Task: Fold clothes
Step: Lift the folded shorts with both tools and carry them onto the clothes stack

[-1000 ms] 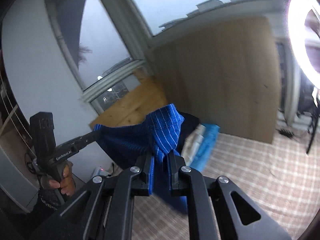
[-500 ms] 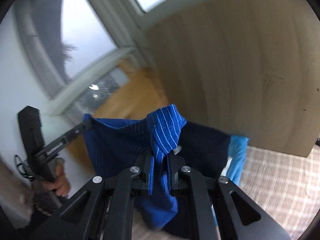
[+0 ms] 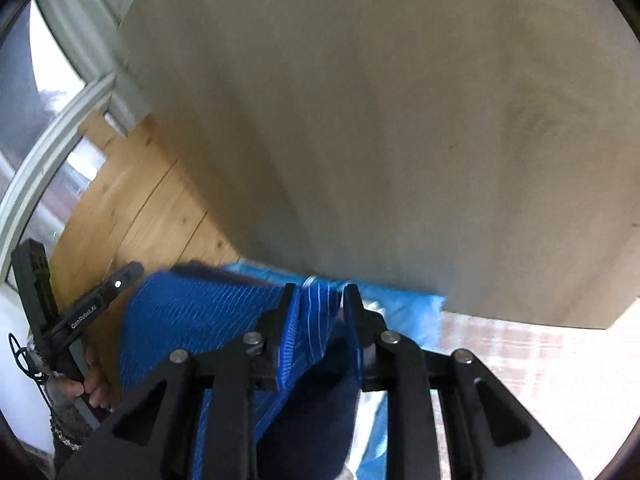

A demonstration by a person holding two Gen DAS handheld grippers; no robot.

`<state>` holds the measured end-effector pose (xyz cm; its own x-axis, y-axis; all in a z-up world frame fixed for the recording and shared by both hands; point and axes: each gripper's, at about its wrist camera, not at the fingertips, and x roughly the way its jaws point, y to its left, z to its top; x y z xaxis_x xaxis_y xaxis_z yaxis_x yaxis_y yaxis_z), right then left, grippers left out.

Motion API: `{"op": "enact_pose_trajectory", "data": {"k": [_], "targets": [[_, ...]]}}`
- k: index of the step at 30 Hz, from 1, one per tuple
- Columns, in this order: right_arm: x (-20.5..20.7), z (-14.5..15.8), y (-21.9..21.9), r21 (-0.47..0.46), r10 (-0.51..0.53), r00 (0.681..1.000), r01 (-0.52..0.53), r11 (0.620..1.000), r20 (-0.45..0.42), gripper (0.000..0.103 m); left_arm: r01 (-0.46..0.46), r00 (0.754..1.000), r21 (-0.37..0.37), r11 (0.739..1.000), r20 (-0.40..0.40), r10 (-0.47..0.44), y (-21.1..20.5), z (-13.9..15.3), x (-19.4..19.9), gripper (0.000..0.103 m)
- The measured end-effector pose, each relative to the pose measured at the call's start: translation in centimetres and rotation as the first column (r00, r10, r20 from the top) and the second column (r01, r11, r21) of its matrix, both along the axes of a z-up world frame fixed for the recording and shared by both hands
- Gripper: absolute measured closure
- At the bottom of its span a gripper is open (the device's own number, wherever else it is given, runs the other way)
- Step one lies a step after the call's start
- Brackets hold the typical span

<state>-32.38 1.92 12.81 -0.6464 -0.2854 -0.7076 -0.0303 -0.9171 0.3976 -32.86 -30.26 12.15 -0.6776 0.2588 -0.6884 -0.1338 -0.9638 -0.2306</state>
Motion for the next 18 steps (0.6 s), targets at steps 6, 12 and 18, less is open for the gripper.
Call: {"op": "enact_pose_trajectory", "data": {"k": [6,12,18], "targets": [[4.8,2.7,-2.5,0.051,0.099,0.991,-0.094,0.994,-0.095,0.080,0.039,0.998,0.044,0.998,-0.052,-0.037,-2.1,1.3,6.3,0.094],[9.6,1.2,-7.2,0.081,0.252,0.965,-0.246,0.966,-0.068,0.080,0.084,0.996,0.028,0.996,-0.011,-0.084,-1.7,-1.6,12.0,0.093],[11.1,-2.6,-8.9,0.280,0.236,0.969,-0.249,0.927,0.079,0.080,0.003,0.998,0.035,0.999,0.068,-0.005,-3.5,-4.5,13.9,0.093]]}}
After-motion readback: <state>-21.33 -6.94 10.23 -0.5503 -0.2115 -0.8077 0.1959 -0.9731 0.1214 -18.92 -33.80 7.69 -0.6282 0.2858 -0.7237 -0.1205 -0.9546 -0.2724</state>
